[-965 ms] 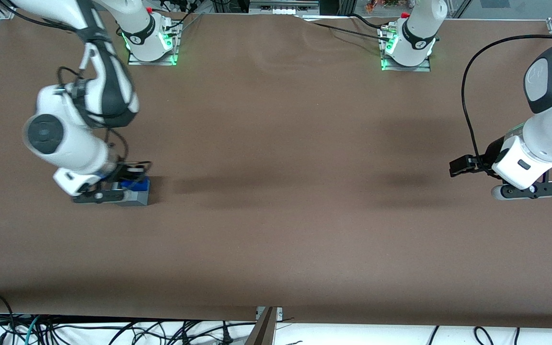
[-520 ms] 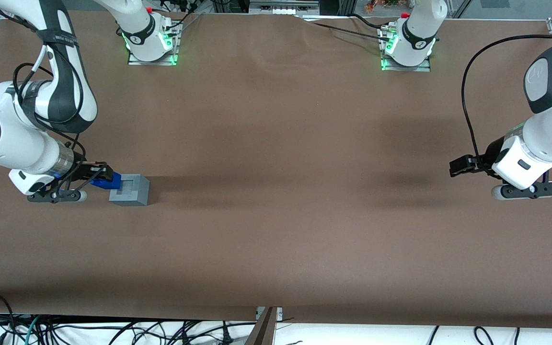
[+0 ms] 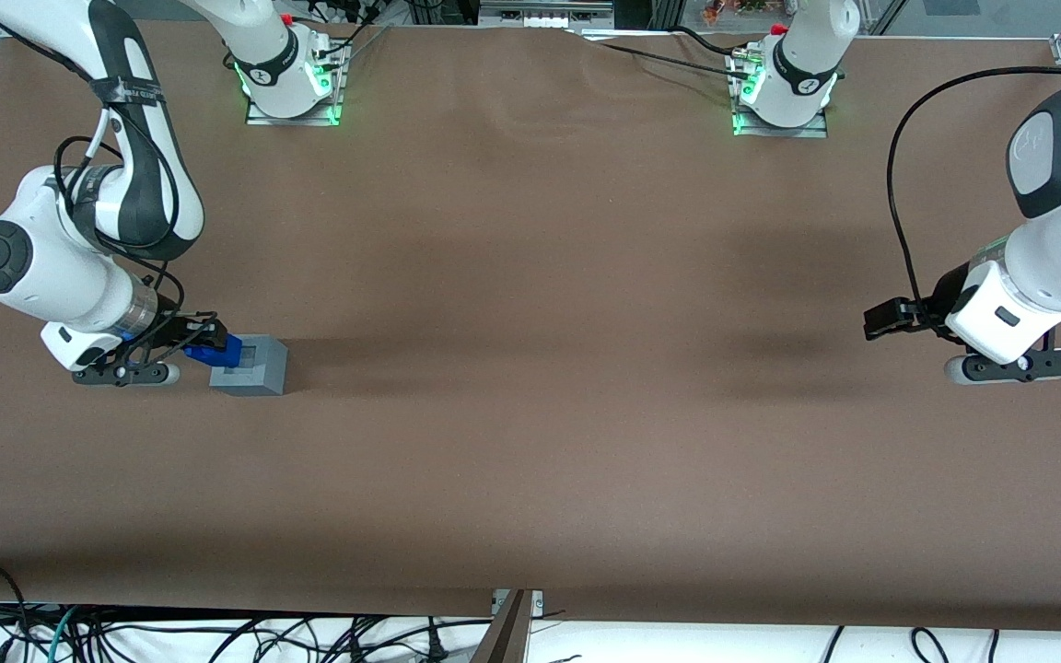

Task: Insert blue part into gray base with right arm
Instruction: 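Carry the blue part over the gray base's opening, then lower the blue part into the gray base's opening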

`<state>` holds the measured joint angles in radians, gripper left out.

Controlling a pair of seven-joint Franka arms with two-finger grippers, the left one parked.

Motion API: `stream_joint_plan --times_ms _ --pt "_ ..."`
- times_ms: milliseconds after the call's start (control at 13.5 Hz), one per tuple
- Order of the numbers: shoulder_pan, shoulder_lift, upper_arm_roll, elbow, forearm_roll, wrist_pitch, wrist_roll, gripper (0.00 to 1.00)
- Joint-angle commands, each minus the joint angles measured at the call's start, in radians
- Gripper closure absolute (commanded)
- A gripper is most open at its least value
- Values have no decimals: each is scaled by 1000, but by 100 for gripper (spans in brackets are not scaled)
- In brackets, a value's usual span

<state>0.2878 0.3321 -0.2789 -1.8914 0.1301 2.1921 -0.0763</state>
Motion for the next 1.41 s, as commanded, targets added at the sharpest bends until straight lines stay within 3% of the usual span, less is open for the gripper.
stream_joint_plan --times_ms 0,1337 --pt "8 -13 -6 -32 20 40 -22 71" --pt "22 15 3 -52 42 98 -14 71"
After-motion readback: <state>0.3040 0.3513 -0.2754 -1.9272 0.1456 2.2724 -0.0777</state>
